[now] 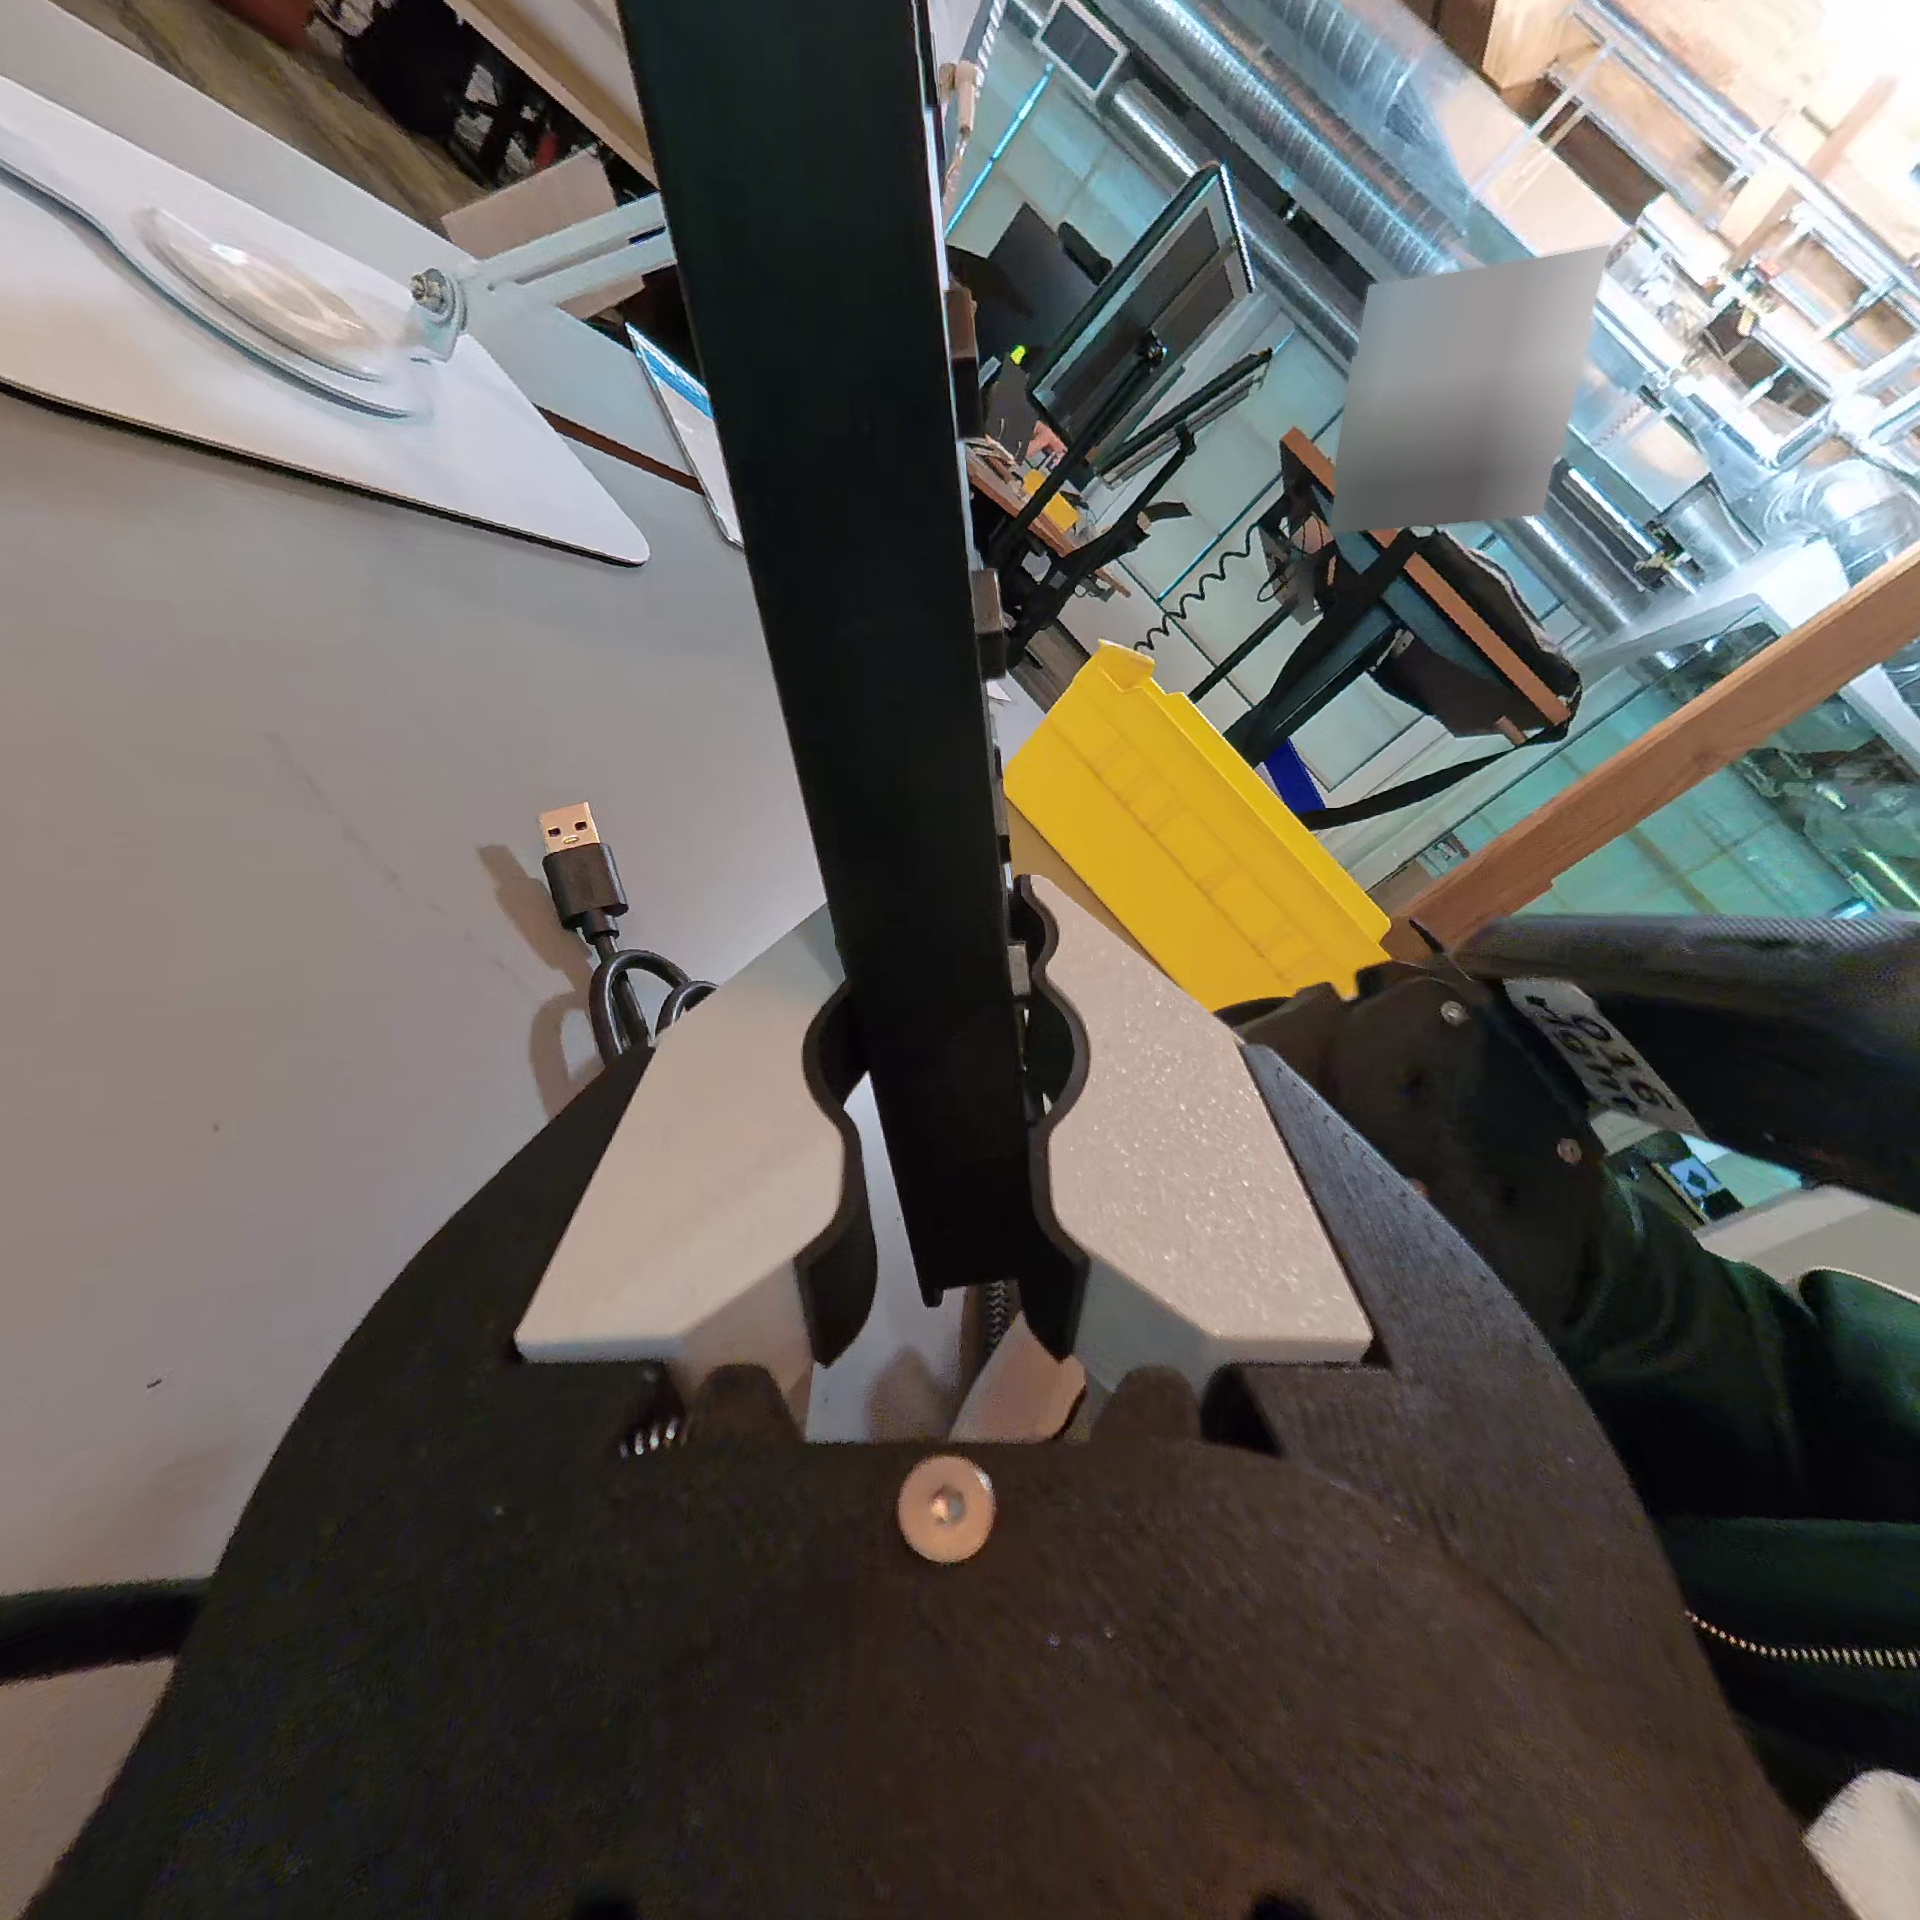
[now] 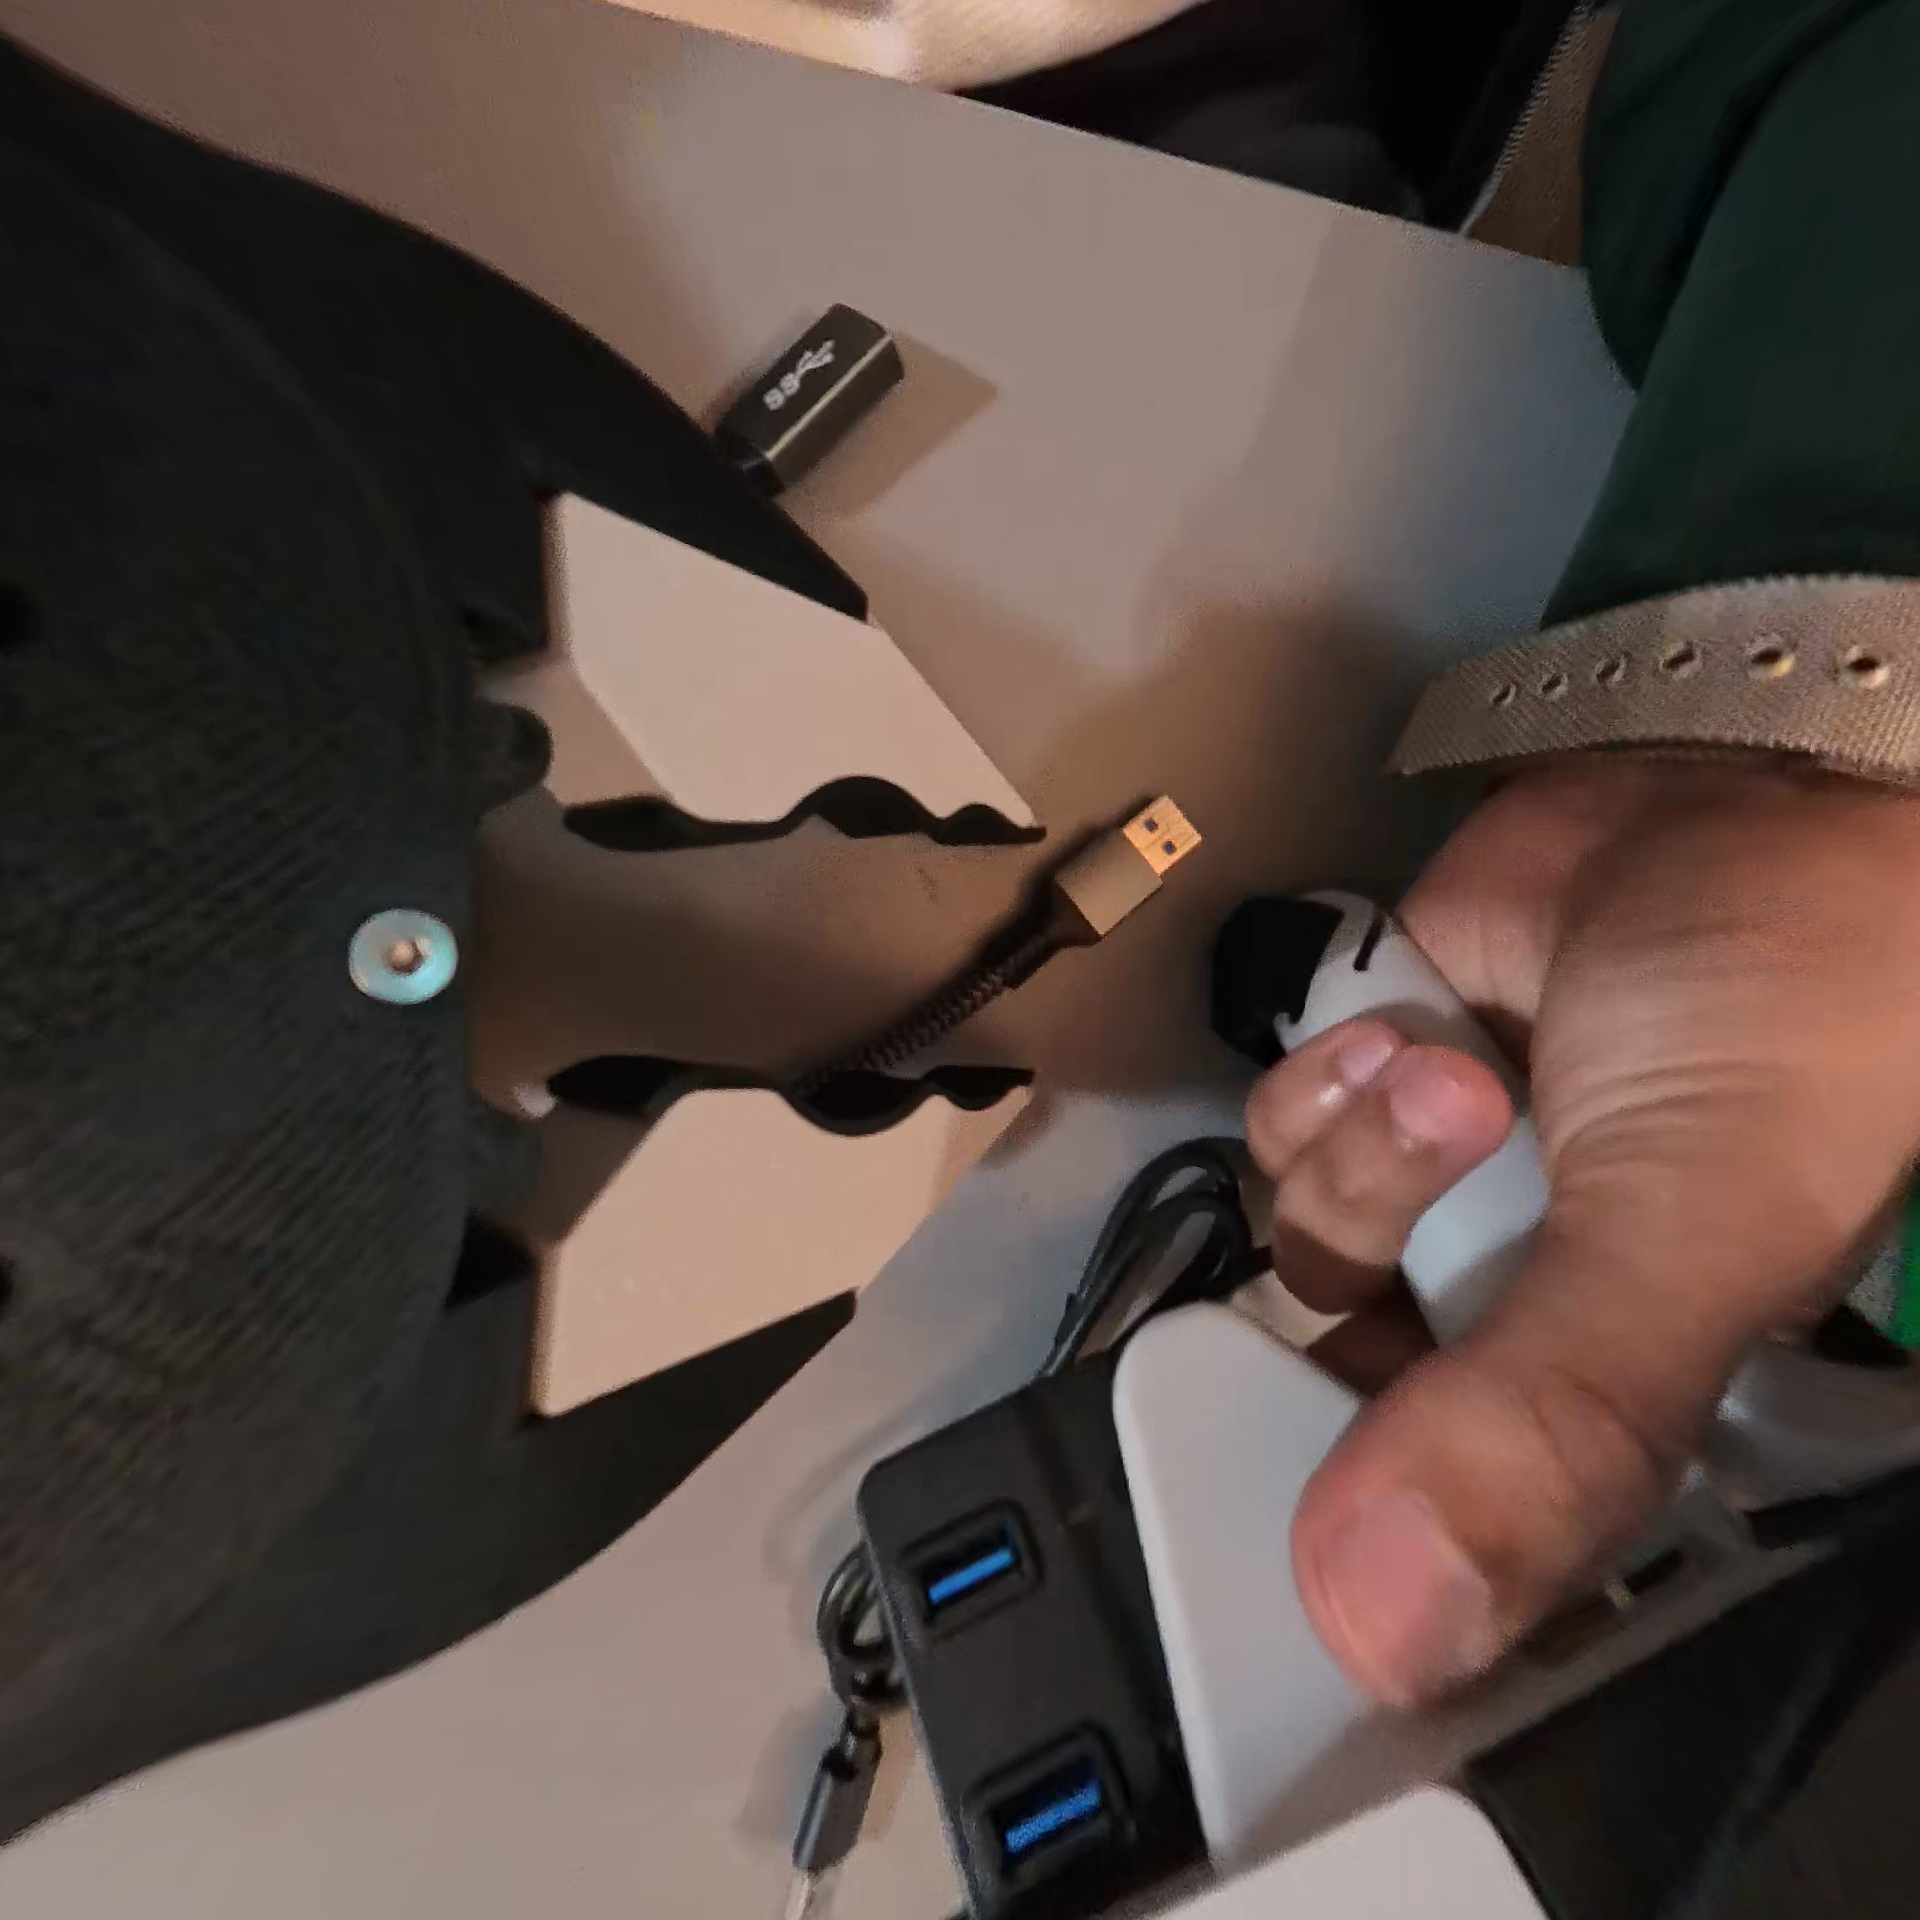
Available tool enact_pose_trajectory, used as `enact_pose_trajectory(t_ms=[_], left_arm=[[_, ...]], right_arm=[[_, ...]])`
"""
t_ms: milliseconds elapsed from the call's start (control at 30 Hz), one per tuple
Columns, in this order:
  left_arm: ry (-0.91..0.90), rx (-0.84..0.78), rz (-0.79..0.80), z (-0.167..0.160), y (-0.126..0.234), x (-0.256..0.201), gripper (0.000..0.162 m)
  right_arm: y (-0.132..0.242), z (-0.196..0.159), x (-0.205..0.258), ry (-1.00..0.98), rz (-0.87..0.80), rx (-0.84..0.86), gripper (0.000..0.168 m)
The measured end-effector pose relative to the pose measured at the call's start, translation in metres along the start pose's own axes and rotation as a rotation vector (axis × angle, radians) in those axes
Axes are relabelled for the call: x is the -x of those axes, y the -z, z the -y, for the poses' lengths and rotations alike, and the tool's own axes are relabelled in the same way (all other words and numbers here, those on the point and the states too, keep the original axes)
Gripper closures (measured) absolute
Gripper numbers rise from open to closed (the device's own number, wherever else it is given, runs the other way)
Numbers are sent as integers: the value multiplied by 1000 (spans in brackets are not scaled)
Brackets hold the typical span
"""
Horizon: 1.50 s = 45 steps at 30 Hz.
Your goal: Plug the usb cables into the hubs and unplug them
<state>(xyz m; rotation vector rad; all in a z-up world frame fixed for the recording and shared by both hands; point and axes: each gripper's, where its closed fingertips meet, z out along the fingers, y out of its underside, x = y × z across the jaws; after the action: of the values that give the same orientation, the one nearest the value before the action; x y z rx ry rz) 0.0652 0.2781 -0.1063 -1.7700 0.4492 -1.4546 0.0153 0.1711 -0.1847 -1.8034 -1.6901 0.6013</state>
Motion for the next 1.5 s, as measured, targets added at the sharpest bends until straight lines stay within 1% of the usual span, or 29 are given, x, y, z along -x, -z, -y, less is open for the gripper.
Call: enact_pose_trajectory(t_ms=[33,100,200,300,433,533,600,733,833,967,1167,1267,1333,1400,1433,1500], left_arm=[[0,1,0,0,0,0,140],[4,-2,0,1,0,1,139],[16,-9,-1,2,1,2,140],[19,-11,-2,2,1,3,139],[19,-11,-1,2,1,3,140],[13,-11,1,2,1,3,140],[3,-8,3,1,1,1,140],[-27,12,8,-2,-1,-1,140],[-46,22,8,-4,-3,-3,139],[-47,22,9,-4,-3,-2,139],[-45,22,9,-4,-2,-2,139],[-47,24,10,-5,-3,-2,140],[-45,21,12,-4,-2,-2,140],[-41,16,14,-3,-2,-1,139],[-40,15,15,-3,-2,-1,140],[-38,15,14,-3,-2,-1,140]], right_arm=[[-2,0,2,-45,37,2,128],[-1,0,2,-118,77,-17,140],[5,-5,-1,-158,53,-51,157],[24,0,-8,-220,19,-147,157],[72,16,-29,-298,-52,-343,159],[113,29,-42,-302,-105,-522,161],[134,33,-46,-275,-145,-609,161],[161,36,-43,-196,-192,-685,161],[172,38,-39,-165,-206,-710,161],[178,39,-38,-136,-225,-714,161],[180,33,-44,-158,-243,-706,161],[178,20,-61,-219,-322,-643,161],[184,0,-85,-287,-471,-551,161],[205,-27,-112,-344,-703,-448,161],[220,-38,-120,-332,-828,-390,161],[243,-49,-124,-182,-1033,-233,161]])
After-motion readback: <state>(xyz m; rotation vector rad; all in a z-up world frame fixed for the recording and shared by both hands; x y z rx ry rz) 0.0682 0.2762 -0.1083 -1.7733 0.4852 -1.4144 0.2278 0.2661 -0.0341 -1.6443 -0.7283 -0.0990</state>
